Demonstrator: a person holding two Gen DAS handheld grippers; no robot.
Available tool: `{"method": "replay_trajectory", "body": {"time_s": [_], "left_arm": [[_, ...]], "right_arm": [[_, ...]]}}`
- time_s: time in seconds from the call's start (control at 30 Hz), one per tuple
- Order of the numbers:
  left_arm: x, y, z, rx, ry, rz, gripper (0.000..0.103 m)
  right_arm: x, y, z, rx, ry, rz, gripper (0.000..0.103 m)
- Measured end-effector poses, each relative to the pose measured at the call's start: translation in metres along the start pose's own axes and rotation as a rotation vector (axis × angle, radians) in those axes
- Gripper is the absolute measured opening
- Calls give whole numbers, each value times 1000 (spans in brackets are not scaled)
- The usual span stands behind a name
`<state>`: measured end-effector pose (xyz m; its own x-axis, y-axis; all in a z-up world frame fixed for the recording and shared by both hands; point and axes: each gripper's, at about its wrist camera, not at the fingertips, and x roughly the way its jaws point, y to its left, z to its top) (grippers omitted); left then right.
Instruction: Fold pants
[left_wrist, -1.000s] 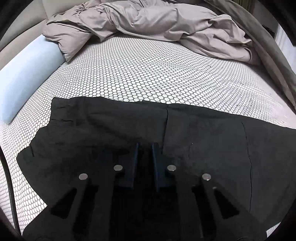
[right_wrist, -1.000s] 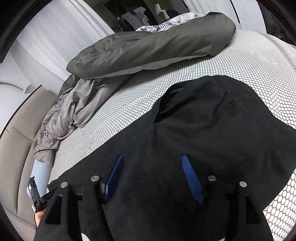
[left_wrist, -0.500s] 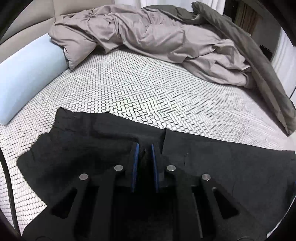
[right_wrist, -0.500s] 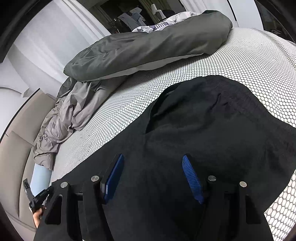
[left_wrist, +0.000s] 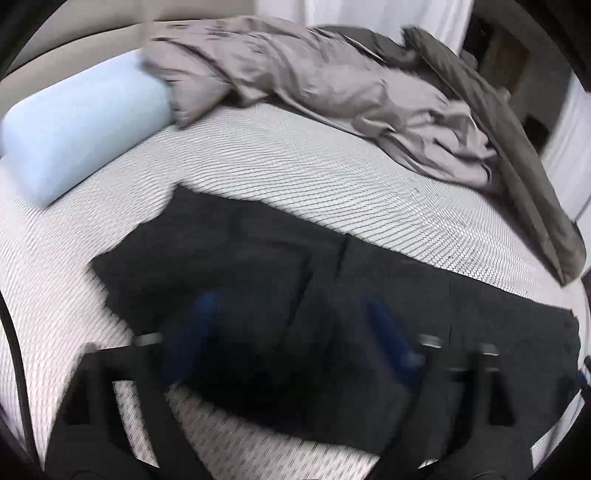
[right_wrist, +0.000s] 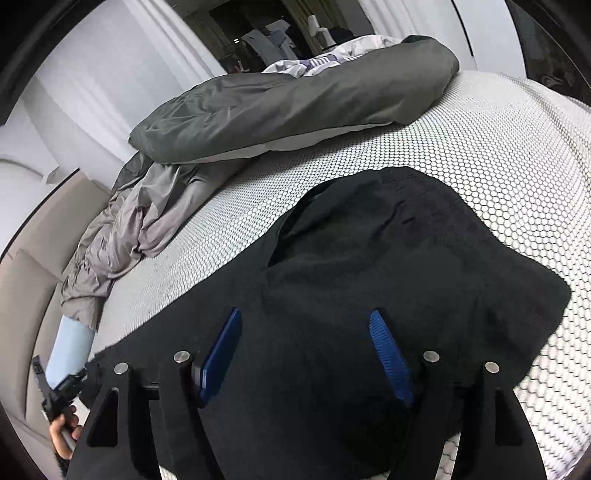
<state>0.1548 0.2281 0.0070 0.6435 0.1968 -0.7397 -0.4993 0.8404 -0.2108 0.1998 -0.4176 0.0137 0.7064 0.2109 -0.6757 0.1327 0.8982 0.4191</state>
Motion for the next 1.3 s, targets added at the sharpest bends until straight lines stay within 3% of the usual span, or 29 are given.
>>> {"method": "replay_trajectory", "body": {"time_s": [0.17, 0.33, 0.5, 0.67, 0.8, 0.87, 1.07, 1.17, 1.23, 1.3], "left_arm": [[-26, 58, -34, -166, 30, -2, 90], [-25, 116, -60, -369, 107, -50, 68], [-14, 121, -59, -346, 112, -83, 52], [9, 117, -47, -356, 118, -80, 44], [27, 106, -35, -332, 131, -80, 12], [27, 100, -32, -323, 109, -58, 3], [-13, 97, -25, -252, -24, -53, 1], [9, 105, -28, -239, 67, 21, 2], [16, 108, -31, -275, 105, 23, 3], [8, 113, -33, -299, 93, -6, 5]], "right_arm": [[-21, -5, -9, -10, -31, 27, 74], [-47, -7, -18, 5, -87, 66, 75], [-52, -4, -25, -3, -94, 80, 78], [-45, -1, -26, 0, -78, 79, 78], [-43, 0, -26, -4, -71, 76, 78], [-42, -1, -26, -5, -68, 71, 78], [-47, -8, -25, 5, -80, 57, 78], [-49, -14, -25, 5, -80, 45, 78], [-49, -17, -26, 11, -77, 40, 78], [-52, -21, -26, 20, -82, 37, 78]]}}
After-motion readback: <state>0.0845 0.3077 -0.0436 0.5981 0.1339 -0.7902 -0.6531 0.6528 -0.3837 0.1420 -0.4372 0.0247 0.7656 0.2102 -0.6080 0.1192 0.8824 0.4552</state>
